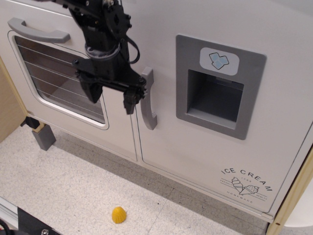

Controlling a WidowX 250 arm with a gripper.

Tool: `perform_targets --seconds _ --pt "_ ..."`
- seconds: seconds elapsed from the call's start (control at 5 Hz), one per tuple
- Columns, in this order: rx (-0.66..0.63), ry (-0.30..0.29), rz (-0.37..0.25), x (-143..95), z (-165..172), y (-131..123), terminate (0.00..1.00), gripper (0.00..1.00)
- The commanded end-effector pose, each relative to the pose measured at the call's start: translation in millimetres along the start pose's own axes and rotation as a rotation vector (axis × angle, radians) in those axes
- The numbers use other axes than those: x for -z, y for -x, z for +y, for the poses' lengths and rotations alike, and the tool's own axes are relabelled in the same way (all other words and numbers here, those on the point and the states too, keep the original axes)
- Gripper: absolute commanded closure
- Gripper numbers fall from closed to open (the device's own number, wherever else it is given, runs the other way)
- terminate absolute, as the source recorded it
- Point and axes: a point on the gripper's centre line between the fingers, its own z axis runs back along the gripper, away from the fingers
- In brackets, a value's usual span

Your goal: Open fridge

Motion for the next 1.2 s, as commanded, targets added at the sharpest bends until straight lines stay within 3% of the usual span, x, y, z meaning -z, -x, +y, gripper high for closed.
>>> perform_targets --seconds 0.0,0.4,0.6,1.0 --pt "0.097 0.051 -0.102 -2.3 -12.1 -24.7 0.0 0.0" --pt "0.108 0.102 -0.182 3.0 -17.4 -36.9 0.0 0.0" --pt "0.121 0.109 -0.191 4.6 -17.5 -36.5 0.0 1.0" --pt "0.124 0.13 -0.209 2.8 -14.5 -30.4 0.0 1.0"
